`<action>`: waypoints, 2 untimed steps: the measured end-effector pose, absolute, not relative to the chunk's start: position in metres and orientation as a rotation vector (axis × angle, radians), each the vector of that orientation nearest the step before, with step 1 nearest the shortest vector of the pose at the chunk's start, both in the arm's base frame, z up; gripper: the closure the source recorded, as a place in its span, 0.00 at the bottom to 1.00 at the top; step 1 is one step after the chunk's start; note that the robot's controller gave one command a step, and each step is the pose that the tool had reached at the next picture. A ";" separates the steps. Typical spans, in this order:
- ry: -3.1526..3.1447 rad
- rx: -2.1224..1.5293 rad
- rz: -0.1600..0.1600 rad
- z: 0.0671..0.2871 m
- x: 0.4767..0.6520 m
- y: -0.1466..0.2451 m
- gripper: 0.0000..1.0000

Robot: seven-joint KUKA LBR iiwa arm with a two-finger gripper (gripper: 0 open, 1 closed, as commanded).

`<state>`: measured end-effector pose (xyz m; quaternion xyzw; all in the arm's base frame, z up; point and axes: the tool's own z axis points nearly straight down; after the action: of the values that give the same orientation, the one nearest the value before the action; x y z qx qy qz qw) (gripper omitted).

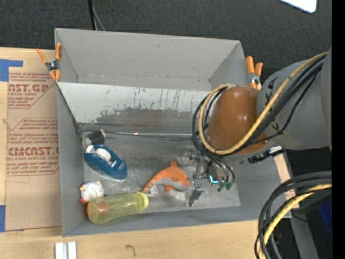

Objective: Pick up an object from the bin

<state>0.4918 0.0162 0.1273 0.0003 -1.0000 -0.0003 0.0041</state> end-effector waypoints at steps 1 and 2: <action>-3.141 0.001 -0.001 0.131 0.494 0.016 0.00; -3.143 -0.054 -0.004 0.074 0.546 0.046 1.00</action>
Offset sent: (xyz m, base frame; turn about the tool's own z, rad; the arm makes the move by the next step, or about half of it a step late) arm 0.0525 0.0277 -0.0573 0.0365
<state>0.5461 0.0457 0.0738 -0.0171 -0.9999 -0.0012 -0.0010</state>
